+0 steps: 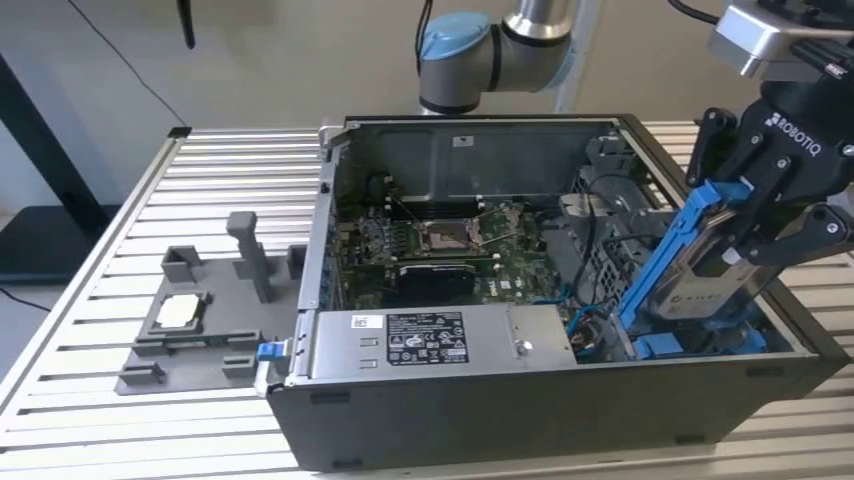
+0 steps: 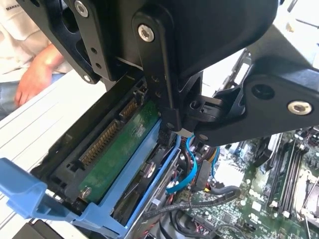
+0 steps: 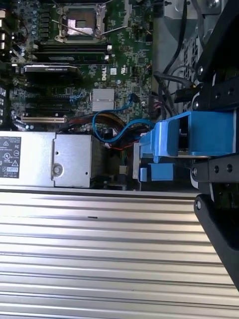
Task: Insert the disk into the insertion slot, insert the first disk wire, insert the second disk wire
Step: 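Insert the disk into the insertion slot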
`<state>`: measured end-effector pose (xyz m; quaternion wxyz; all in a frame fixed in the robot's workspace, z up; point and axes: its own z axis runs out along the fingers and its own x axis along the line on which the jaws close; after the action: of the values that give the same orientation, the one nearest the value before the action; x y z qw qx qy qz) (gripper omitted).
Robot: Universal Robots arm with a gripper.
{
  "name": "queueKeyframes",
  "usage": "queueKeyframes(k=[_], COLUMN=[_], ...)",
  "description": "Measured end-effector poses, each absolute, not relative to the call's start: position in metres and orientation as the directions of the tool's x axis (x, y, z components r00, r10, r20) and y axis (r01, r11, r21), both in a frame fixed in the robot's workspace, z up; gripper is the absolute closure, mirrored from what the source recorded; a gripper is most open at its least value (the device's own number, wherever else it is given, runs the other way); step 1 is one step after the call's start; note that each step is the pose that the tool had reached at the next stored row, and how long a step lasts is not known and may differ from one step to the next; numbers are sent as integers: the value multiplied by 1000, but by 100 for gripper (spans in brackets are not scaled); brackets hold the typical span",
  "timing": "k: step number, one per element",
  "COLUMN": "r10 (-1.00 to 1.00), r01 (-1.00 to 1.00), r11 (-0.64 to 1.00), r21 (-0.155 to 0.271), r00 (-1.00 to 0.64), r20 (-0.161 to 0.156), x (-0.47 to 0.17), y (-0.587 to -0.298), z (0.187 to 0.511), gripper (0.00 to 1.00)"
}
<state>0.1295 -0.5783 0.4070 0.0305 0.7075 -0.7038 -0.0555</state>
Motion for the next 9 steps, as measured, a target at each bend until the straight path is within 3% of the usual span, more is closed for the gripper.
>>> queueKeyframes(k=[9], r10=[-999], r01=[-993], r11=[-9], r21=[121], r00=[4], r20=[-36], x=[130], y=[-578], z=[398], gripper=[67])
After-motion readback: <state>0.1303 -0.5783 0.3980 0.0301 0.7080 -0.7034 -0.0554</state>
